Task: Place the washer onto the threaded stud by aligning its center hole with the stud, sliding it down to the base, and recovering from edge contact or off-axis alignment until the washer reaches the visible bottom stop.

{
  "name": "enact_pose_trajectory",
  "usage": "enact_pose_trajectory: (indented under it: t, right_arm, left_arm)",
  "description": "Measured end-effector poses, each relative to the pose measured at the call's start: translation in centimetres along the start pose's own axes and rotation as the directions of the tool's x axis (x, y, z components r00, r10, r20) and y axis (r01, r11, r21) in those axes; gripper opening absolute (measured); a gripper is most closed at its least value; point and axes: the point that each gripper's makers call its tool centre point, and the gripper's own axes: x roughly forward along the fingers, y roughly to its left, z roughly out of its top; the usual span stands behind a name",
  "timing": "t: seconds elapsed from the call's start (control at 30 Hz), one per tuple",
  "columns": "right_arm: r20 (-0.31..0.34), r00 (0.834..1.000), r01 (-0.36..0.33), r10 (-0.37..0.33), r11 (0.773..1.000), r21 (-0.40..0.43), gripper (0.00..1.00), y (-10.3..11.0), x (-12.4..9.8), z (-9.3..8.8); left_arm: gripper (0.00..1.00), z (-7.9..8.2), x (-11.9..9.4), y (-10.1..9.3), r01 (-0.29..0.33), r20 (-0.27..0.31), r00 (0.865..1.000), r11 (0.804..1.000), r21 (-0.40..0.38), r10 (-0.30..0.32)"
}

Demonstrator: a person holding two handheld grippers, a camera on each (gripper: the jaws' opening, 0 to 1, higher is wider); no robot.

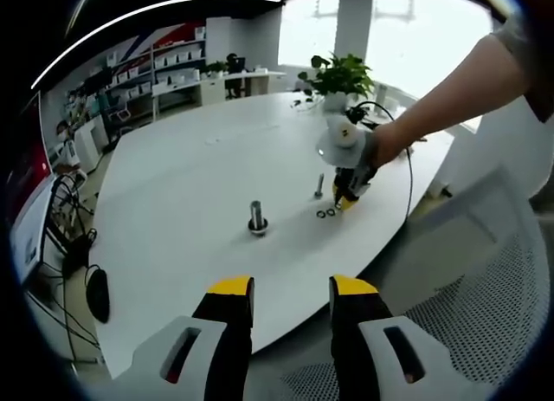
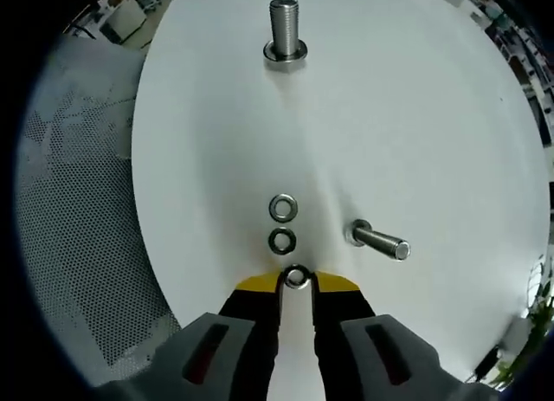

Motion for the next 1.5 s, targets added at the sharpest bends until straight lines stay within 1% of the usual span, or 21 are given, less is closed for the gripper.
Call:
enact_pose_trajectory:
  t: [0.1,0.2,0.27,0.37,0.43,0.5,0.6,0.7,0.77,0.8,0.83,0.87,1.0,1.1,1.2,1.27,1.37,1.43,1.5]
  right_arm:
    - [-0.012,1.000,0.017,-0.017,1.000,0.008,0.15,0.1,0.0,0.0]
    - [-0.007,0.999,0.034,-0.034,0.999,0.025,0.15,0.2,-0.1,-0.2]
    - [0.010,0.999,0.049,-0.049,0.998,0.045,0.15,0.1,-0.1,-0.2]
    - [0.060,0.996,0.066,-0.071,0.995,0.076,0.14,0.1,-0.1,-0.3]
    - [0.086,0.994,0.066,-0.074,0.994,0.087,0.14,0.1,-0.1,-0.4]
    - [0.098,0.992,0.066,-0.076,0.993,0.099,0.14,0.1,-0.2,-0.4]
    - [0.102,0.991,0.076,-0.087,0.992,0.103,0.14,0.1,0.0,-0.3]
    - [0.106,0.990,0.087,-0.096,0.992,0.087,0.14,0.1,-0.1,-0.3]
    - [0.119,0.988,0.082,-0.093,0.992,0.097,0.14,-0.1,-0.1,-0.4]
    - [0.124,0.988,0.076,-0.089,0.991,0.113,0.14,-0.1,-0.1,-0.4]
    - [0.129,0.988,0.063,-0.082,0.987,0.146,0.13,-0.2,-0.1,-0.4]
    - [0.123,0.990,0.052,-0.072,0.985,0.165,0.13,-0.2,-0.1,-0.6]
    - [0.110,0.991,0.058,-0.076,0.985,0.164,0.13,-0.3,-0.4,-1.4]
    - [0.138,0.986,0.061,-0.088,0.980,0.189,0.13,-0.8,-1.1,-1.5]
    - [0.150,0.984,0.058,-0.093,0.974,0.218,0.13,-1.7,-1.8,-1.6]
    - [0.158,0.983,0.058,-0.094,0.973,0.223,0.13,-2.0,-2.2,-1.5]
    - [0.190,0.976,0.061,-0.107,0.971,0.232,0.13,-2.6,-3.1,-1.0]
    - [0.247,0.961,0.052,-0.122,0.961,0.272,0.13,-3.2,-3.9,-0.2]
    - [0.280,0.949,0.058,-0.145,0.953,0.296,0.13,-3.7,-4.6,0.3]
  left_arm:
    - [0.32,0.1,0.0,0.0,0.000,0.003,1.000,1.000,0.000,0.000]
    - [0.32,0.0,0.0,-0.1,0.004,-0.002,1.000,1.000,0.003,-0.004]
    - [0.32,0.0,0.0,-0.1,0.006,0.000,1.000,1.000,0.005,-0.006]
    - [0.32,0.2,-0.2,0.0,-0.001,0.012,1.000,1.000,0.002,0.001]
    - [0.32,0.4,-0.3,0.2,-0.004,0.024,1.000,1.000,-0.008,0.005]
    - [0.32,0.6,-0.3,0.2,-0.002,0.036,0.999,1.000,-0.015,0.002]
    - [0.33,0.5,-0.3,0.0,0.001,0.036,0.999,1.000,-0.005,-0.001]
    - [0.33,0.5,-0.3,0.1,-0.002,0.037,0.999,1.000,-0.005,0.002]
    - [0.33,0.6,-0.4,0.2,-0.003,0.042,0.999,1.000,-0.014,0.004]
    - [0.33,0.6,-0.4,0.2,-0.003,0.043,0.999,1.000,-0.016,0.004]
    - [0.33,0.6,-0.4,0.2,-0.001,0.042,0.999,1.000,-0.017,0.002]
    - [0.33,0.6,-0.4,0.1,0.000,0.040,0.999,1.000,-0.015,0.000]
    - [0.33,0.4,-0.3,-0.1,0.008,0.030,1.000,1.000,-0.001,-0.008]
    - [0.32,0.4,-0.3,0.1,0.003,0.035,0.999,1.000,-0.013,-0.002]
    - [0.32,0.5,-0.3,0.3,-0.006,0.035,0.999,1.000,-0.012,0.006]
    - [0.32,0.6,-0.4,0.2,-0.003,0.037,0.999,1.000,-0.014,0.004]
    - [0.32,0.5,-0.3,0.1,0.000,0.036,0.999,1.000,-0.011,0.000]
    - [0.32,0.5,-0.3,0.0,0.005,0.031,1.000,1.000,-0.007,-0.005]
    - [0.32,0.4,-0.2,0.0,0.006,0.029,1.000,1.000,-0.005,-0.006]
